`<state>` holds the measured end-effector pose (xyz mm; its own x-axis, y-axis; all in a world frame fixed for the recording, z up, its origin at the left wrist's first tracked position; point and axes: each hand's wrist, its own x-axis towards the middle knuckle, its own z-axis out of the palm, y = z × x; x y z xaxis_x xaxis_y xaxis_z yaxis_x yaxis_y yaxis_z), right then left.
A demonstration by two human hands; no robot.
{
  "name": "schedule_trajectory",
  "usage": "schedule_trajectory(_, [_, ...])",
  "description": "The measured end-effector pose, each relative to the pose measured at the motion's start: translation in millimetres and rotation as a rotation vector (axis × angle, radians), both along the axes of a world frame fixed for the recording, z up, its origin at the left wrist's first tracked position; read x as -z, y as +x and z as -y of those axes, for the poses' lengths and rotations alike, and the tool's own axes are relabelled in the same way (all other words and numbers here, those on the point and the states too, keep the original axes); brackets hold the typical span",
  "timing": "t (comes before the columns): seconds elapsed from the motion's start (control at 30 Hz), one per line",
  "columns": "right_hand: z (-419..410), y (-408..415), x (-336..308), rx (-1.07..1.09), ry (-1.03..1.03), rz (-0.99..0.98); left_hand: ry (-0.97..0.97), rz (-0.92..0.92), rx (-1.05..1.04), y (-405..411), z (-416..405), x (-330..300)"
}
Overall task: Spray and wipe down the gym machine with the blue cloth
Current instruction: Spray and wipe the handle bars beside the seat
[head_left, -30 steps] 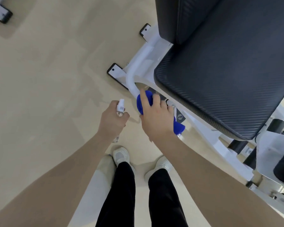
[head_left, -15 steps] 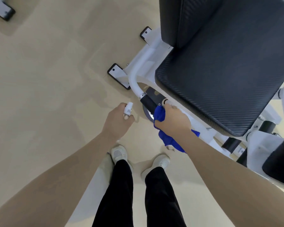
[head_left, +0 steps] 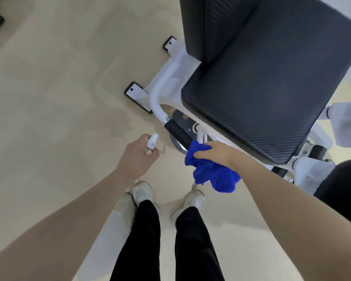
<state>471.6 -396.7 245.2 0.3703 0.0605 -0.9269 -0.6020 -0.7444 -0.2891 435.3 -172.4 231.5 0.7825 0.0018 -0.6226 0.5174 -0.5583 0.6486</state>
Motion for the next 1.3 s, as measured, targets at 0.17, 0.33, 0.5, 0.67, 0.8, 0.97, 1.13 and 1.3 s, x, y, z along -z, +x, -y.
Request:
schedule_trajectory(0.17, [-14, 7, 4, -0.38, -0.245, 0.254, 0.005, -0.001, 0.06, -1, -2, -19])
schedule_trajectory(0.33, [-73, 37, 13, -0.378, -0.336, 0.496, 0.018, 0.056, 0.035, 10, -4, -23])
schedule_trajectory(0.5, [-49, 3, 9, -0.387, -0.307, 0.402, 0.043, 0.047, 0.062, 10, 3, -37])
schedule_trajectory(0.67, [4, -23, -32, -0.412, -0.374, 0.2, 0.015, -0.016, 0.209, 20, 29, -75])
schedule_trajectory(0.8, [23, -8, -63, -0.37, -0.473, 0.71, 0.045, 0.047, 0.344, 36, 54, -97])
schedule_trajectory(0.97, [12, 24, -45, -0.598, -0.532, 0.908, 0.084, 0.1, 0.356, 43, 73, -91])
schedule_trajectory(1.13, [43, 23, -14, -0.663, -0.34, 0.995, 0.013, 0.055, 0.231, 43, 92, -82])
schedule_trajectory(1.3, [116, 4, -16, -0.708, -0.158, 1.098, -0.008, 0.035, 0.14, 48, 137, -73])
